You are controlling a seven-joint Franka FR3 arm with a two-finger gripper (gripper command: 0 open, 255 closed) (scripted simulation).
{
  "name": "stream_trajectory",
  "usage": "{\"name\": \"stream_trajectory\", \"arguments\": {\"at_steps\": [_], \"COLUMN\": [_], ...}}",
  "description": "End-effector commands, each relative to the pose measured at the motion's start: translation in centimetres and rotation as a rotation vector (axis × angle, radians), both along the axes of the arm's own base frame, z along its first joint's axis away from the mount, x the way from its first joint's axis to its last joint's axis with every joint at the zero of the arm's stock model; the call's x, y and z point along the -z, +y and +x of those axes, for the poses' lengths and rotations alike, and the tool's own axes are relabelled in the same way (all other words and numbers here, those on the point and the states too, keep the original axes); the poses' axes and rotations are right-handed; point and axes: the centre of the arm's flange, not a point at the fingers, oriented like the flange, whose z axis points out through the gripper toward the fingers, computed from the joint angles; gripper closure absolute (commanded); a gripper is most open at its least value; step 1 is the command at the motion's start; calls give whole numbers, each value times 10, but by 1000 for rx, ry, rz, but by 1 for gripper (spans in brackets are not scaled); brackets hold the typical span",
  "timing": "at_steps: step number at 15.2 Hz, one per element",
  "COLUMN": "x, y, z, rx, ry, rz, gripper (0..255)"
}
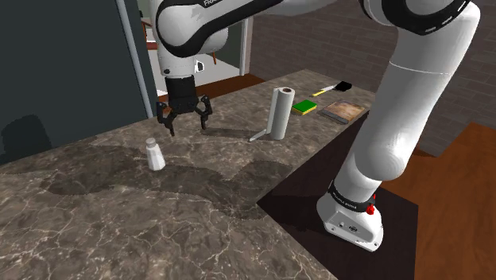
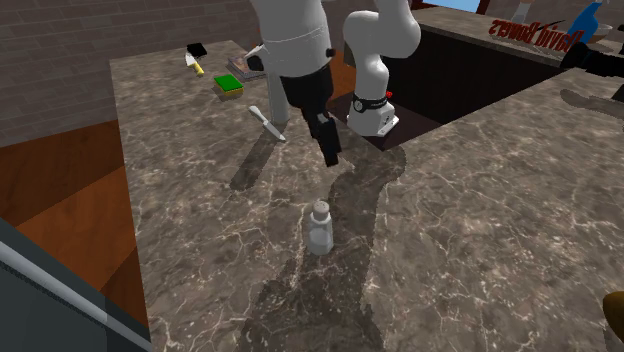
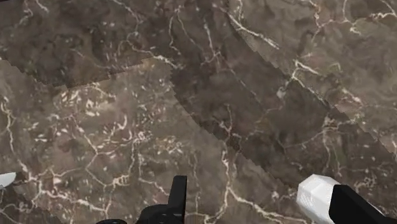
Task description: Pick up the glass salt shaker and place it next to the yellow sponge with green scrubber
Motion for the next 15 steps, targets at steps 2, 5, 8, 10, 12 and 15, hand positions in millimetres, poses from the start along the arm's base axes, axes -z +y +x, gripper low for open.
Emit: {"name": "stream_trajectory", "arguments": {"at_steps": [2, 5, 8, 10, 12, 15], "x": [12, 22, 32, 38, 48, 64], "y": [23, 44, 64, 67, 69, 71], "z": [30, 59, 89, 91, 89, 87], "rx": [43, 83, 123, 127, 127, 127], "ry": [-7, -14, -20, -21, -21, -21], "rz": [3, 6, 8, 8, 8, 8], "gripper": [0, 0, 0, 0, 0, 0]}}
